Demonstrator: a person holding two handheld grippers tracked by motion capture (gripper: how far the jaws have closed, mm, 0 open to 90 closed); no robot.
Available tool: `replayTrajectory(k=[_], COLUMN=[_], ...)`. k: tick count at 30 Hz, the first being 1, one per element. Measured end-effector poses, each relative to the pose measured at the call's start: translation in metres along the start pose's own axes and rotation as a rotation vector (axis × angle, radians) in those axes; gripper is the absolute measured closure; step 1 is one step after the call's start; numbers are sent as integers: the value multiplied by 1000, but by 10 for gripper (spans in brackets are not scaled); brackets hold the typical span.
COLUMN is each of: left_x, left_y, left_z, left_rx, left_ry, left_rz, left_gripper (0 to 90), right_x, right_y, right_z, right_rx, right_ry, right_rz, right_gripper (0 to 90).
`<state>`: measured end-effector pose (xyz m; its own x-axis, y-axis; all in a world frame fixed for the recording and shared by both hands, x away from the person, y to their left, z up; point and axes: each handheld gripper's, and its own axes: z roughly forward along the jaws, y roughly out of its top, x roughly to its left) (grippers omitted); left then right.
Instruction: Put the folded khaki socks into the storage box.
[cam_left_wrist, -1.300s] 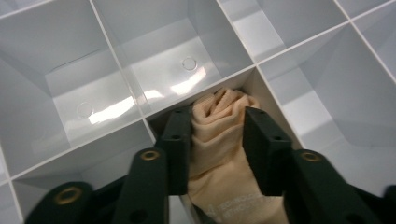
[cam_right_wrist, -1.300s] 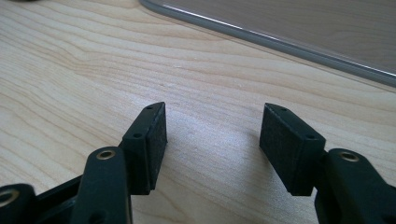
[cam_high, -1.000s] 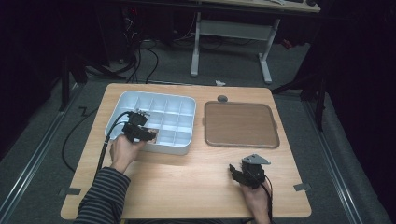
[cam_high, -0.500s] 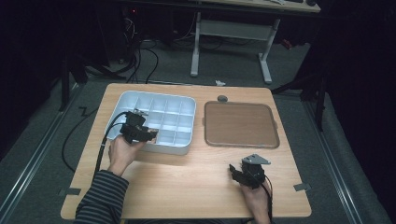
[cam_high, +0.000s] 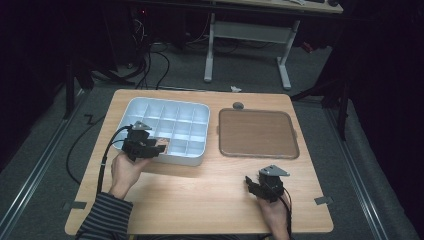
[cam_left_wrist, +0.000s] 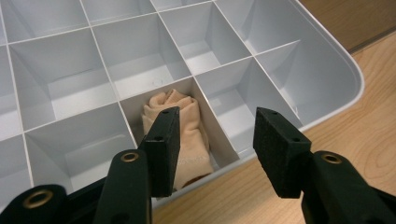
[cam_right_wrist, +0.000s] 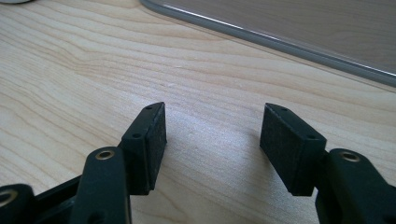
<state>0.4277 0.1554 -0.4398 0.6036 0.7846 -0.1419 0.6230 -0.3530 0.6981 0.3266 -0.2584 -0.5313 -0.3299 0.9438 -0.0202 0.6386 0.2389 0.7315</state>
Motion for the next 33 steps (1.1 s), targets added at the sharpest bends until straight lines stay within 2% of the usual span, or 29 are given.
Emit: replayTrajectory(k=[19,33], left_x=[-5,-11], left_y=[-27,-48], left_z=[-21,-26], left_rx=[-73,-87], left_ry=[-35,-56], left_rz=[-15,-28], left_gripper=[478,468], right_x=[0,0], right_y=[0,0], right_z=[0,0], right_rx=[0,1], right_ry=[1,1], right_rz=[1,0], right_gripper=[408,407])
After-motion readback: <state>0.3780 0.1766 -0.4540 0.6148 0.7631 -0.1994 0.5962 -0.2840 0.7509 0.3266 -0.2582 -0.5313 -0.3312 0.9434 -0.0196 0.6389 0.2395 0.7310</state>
